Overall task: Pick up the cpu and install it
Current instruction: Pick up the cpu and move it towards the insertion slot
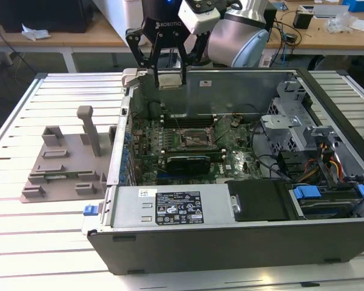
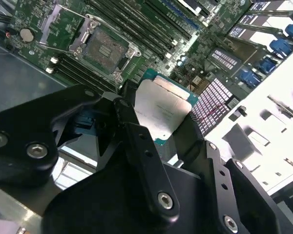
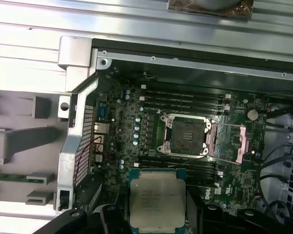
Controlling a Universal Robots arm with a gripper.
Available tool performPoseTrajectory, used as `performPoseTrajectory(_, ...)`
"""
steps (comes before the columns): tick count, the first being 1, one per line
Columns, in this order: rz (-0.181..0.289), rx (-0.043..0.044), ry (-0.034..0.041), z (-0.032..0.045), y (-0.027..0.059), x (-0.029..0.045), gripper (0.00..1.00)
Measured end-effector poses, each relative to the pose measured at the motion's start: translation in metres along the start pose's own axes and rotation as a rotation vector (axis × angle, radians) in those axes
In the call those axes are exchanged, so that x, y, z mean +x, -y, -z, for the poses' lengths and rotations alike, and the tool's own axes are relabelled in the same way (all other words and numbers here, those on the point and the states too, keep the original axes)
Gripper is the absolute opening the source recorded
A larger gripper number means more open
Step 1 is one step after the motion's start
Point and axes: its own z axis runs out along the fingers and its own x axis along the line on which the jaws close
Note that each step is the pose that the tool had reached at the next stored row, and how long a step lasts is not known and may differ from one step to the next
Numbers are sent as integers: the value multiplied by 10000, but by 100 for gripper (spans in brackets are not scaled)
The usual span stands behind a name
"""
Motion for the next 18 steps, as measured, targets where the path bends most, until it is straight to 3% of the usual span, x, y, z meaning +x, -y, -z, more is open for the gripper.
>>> performPoseTrajectory(4,0,12,-34,-45,-48,-118,55)
performPoseTrajectory(8,1,12,-65,-102,-100,-192,55)
performPoseTrajectory(18,1,11,-81,-182,-119,-270,55)
